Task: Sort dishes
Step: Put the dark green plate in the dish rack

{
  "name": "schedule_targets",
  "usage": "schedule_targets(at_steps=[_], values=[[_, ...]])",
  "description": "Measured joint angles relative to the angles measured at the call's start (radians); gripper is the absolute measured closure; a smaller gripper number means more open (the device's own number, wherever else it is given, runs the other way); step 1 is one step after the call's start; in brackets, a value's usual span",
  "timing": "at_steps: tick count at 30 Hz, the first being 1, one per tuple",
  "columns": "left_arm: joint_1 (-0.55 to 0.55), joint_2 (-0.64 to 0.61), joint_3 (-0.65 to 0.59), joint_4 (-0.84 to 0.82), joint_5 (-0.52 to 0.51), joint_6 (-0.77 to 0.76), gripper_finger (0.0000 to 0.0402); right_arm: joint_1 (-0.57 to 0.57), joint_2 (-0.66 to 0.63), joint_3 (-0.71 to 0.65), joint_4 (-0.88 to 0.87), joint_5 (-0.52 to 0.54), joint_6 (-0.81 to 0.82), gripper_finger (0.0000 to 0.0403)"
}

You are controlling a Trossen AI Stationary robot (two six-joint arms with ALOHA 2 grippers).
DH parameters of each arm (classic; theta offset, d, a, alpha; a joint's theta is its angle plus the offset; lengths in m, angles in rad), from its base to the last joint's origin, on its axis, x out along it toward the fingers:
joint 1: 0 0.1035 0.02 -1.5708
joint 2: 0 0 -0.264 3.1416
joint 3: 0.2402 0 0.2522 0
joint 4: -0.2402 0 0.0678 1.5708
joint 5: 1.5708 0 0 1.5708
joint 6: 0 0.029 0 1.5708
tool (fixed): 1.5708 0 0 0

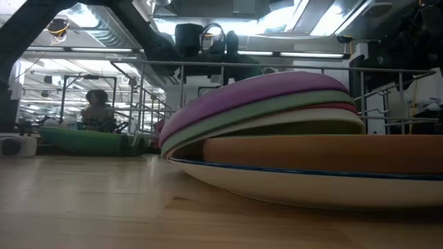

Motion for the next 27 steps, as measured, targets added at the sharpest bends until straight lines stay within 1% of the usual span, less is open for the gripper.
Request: schedule_targets(at_steps=[3, 12, 14, 18, 24, 27], values=[[0.002, 0.001, -0.001, -0.018, -0.025, 0.002, 0.0399, 0.000, 0.000, 0.000, 0.000, 0.000, 0.000, 0.0315], [0.002, 0.001, -0.001, -0.097, -0.080, -0.046, 0.0367, 0.000, 0.000, 0.000, -0.005, 0.000, 0.002, 0.0315], [0.000, 0.001, -0.001, -0.096, -0.063, -0.021, 0.0369, 0.000, 0.000, 0.000, -0.007, 0.000, 0.003, 0.0315], [-0.016, 0.001, -0.001, -0.081, -0.018, 0.010, 0.0395, 0.000, 0.000, 0.000, -0.007, 0.000, 0.003, 0.0315], [-0.032, 0.001, -0.002, -0.054, -0.011, 0.023, 0.0398, 0.000, 0.000, 0.000, -0.007, 0.000, 0.003, 0.0315], [-0.032, 0.001, -0.002, -0.029, 0.025, 0.032, 0.0398, 0.000, 0.000, 0.000, -0.007, 0.000, 0.003, 0.0315]])
